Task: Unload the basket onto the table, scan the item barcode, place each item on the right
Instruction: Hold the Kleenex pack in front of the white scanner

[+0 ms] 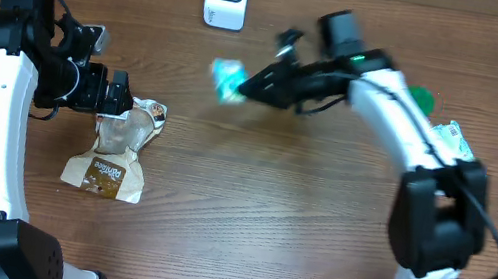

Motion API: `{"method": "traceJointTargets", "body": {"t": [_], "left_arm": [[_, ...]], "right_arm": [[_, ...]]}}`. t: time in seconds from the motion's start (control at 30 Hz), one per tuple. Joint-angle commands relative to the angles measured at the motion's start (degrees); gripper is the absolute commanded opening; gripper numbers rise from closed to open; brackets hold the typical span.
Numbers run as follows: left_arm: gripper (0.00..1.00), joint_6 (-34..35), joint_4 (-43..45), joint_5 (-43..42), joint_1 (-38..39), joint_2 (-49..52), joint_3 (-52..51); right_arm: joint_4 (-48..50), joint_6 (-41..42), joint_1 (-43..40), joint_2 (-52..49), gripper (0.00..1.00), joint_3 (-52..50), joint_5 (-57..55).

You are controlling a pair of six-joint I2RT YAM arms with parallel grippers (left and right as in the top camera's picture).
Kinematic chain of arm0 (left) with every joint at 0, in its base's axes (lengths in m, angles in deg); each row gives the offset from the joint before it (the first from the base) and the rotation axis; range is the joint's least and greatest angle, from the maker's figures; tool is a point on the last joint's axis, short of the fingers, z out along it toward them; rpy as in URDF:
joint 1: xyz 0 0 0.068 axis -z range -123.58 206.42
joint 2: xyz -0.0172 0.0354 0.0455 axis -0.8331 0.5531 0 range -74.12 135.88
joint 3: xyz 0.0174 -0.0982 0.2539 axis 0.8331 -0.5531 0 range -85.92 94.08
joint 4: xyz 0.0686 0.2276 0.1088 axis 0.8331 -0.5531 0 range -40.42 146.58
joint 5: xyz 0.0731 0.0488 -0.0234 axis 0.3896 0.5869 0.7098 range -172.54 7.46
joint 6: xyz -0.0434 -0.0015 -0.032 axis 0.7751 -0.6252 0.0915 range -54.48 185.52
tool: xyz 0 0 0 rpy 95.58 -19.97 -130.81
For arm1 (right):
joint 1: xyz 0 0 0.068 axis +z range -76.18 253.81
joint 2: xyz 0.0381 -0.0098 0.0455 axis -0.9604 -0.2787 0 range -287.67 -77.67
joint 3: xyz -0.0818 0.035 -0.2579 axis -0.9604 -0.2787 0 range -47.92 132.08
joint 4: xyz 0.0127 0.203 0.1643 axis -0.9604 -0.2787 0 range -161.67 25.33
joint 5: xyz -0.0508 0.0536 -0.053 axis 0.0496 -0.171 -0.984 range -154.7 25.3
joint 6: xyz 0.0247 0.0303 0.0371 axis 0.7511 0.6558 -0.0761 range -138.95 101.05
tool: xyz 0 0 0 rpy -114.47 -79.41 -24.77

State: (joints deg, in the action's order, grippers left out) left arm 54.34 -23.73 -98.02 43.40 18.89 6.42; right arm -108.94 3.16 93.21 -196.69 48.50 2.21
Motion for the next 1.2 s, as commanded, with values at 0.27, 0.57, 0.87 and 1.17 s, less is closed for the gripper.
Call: {"method": "traceJointTargets", "body": {"t": [0.27,0.57,0.87,1.17], "left_arm": [[1.00,-1.51,0.04,-0.63,-0.09,0.24,0.07],[0.99,-1.51,0.04,-0.63,-0.09,0.24,0.07],[1.00,-1.51,0.04,-0.63,-0.09,0.24,0.07],[1.00,-1.51,0.04,-0.63,-0.09,0.24,0.07]], "right_arm": [[3.56,2.12,-9.84,1.38,0.04,0.83,23.02],[7.54,8.41,-10.51,1.38,0.04,0.83,22.99],[8.13,10.10,-10.01,1.60,0.04,0.83,11.76],[-1.33,6.01,-3.78,1.57,0.04,6.03,-15.17]]}}
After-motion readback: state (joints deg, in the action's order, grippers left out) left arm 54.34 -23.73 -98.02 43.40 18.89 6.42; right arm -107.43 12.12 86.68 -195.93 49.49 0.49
